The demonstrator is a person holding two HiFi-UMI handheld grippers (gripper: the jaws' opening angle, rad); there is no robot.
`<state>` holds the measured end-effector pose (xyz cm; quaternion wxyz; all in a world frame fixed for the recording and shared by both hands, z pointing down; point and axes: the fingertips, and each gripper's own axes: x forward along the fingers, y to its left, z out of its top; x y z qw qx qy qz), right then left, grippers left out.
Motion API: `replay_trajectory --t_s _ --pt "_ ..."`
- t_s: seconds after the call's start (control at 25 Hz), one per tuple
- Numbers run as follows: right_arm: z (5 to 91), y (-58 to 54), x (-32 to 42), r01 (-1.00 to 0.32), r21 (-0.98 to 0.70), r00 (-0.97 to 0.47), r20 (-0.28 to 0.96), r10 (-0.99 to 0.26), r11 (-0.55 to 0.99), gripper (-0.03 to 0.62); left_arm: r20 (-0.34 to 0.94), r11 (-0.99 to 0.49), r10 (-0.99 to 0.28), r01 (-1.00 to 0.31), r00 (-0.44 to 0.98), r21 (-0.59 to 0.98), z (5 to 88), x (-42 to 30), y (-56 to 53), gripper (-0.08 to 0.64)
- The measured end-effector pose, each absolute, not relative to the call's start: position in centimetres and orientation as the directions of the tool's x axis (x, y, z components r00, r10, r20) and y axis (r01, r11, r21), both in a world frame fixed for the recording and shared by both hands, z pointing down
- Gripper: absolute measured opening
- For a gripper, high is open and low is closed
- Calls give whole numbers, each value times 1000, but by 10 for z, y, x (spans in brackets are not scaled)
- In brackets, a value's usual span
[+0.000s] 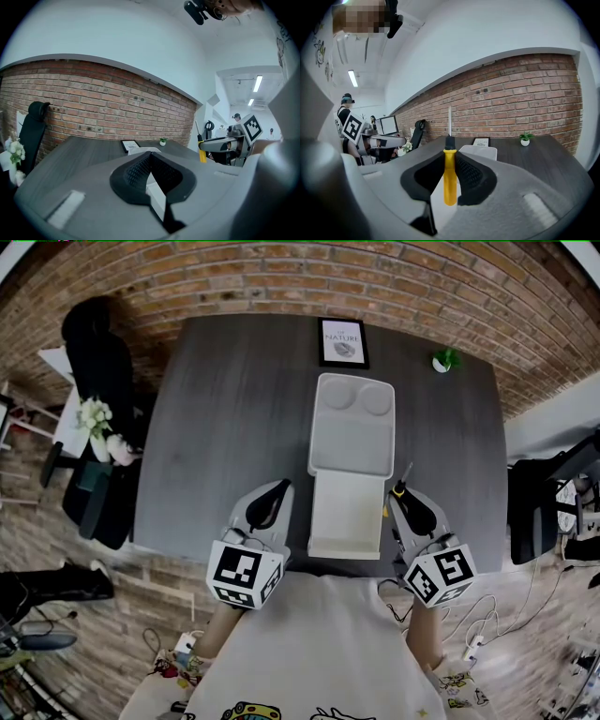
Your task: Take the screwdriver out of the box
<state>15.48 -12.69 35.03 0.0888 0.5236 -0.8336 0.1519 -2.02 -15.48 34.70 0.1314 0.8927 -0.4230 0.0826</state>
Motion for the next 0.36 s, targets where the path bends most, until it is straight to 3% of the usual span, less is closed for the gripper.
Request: replay_trajectory --t_s 0.36 --pt "351 -128 156 -901 -158 -434 312 -845 404 74 252 -609 -734 -776 630 166 346 -20 -155 2"
